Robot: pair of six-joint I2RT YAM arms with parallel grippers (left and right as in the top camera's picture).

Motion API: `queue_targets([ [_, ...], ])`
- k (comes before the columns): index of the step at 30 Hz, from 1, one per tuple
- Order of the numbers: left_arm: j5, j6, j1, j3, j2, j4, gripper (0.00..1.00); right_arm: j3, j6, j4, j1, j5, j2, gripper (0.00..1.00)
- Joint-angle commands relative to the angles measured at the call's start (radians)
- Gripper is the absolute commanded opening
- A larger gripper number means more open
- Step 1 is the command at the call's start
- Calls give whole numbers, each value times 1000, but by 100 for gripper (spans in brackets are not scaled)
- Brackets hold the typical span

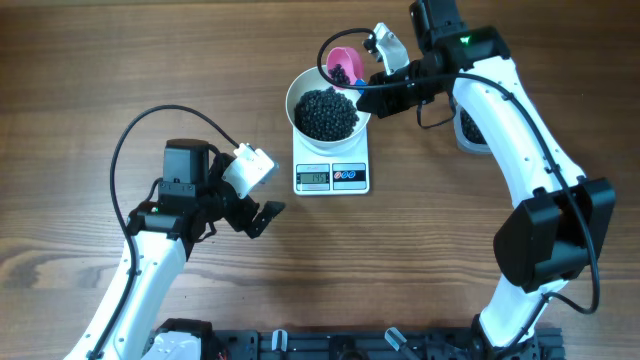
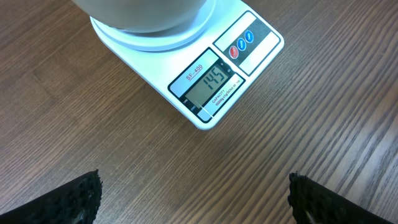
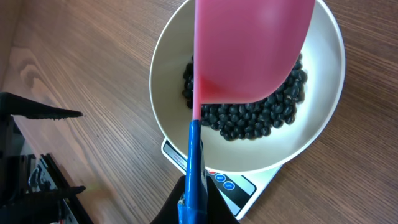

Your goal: Scoop item into bowl and weigh 150g on scale

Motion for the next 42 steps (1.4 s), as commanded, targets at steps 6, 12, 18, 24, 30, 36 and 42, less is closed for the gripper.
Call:
queue_targets([
  [6, 19, 16, -6, -10, -9, 2, 100, 23, 1, 0, 77, 174, 11, 4],
  [12, 19, 16, -6, -10, -9, 2, 100, 23, 1, -1, 154, 372, 11, 4],
  [18, 19, 16, -6, -10, -9, 2, 100, 23, -52, -7, 159, 438, 11, 4],
  [24, 19, 16, -6, -10, -9, 2, 100, 23, -88, -6, 160, 434, 11, 4],
  [30, 19, 16, -6, -10, -9, 2, 100, 23, -132, -6, 176, 499, 11, 4],
  [36, 19, 16, -6, -10, -9, 2, 100, 23, -151, 5, 185, 420, 11, 4],
  [42, 19, 16, -6, -10, -9, 3, 100, 23, -125, 0, 142, 222, 11, 4],
])
